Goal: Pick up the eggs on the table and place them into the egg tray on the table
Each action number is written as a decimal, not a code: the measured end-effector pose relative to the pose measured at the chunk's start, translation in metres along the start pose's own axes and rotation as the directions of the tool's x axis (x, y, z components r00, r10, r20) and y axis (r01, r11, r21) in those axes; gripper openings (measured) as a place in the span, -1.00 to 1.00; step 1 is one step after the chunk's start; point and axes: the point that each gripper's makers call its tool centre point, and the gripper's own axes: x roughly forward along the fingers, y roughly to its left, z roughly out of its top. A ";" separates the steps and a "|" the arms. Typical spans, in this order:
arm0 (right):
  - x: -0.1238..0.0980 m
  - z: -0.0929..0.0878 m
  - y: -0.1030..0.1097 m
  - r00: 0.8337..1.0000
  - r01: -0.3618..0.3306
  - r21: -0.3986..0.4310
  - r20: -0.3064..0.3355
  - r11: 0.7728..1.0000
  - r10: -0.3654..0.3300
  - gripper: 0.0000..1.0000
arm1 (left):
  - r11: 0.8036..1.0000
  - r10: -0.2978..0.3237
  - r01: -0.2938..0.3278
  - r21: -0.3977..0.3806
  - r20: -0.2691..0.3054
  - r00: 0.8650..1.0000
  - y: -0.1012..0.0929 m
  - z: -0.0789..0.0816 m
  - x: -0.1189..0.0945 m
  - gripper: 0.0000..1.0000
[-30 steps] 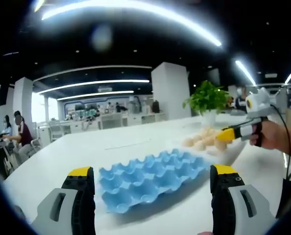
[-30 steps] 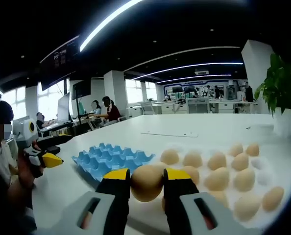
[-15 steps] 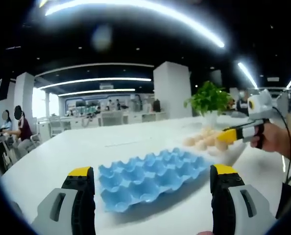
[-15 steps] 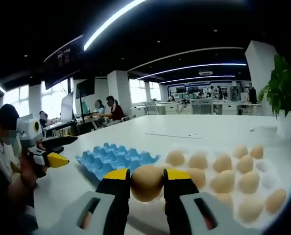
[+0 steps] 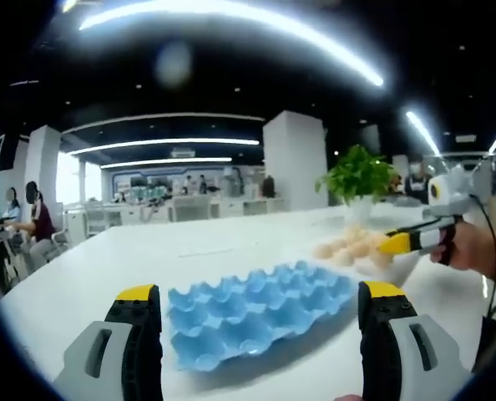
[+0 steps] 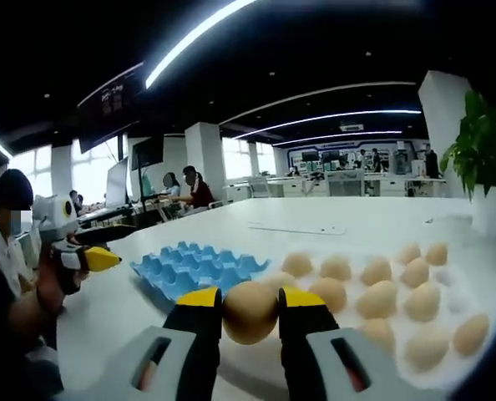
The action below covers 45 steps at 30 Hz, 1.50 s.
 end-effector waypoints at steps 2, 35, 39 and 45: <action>-0.001 0.000 0.002 1.000 -0.002 -0.009 -0.002 1.000 0.002 -0.44 | 1.000 -0.020 0.020 -0.007 0.010 1.000 -0.003 0.002 0.000 1.00; 0.017 0.006 -0.003 0.987 0.033 -0.059 0.162 0.998 -0.023 -0.44 | 0.998 -0.064 0.064 0.001 -0.063 0.996 -0.009 -0.015 0.008 1.00; 0.026 -0.006 -0.003 0.994 0.064 -0.234 0.100 0.970 -0.042 -0.44 | 0.998 -0.061 0.062 0.017 -0.071 0.996 -0.010 -0.016 0.009 1.00; 0.030 -0.015 0.004 0.997 0.053 -0.260 0.076 0.964 -0.034 -0.44 | 0.998 -0.053 0.054 0.016 -0.082 0.995 -0.009 -0.019 0.009 1.00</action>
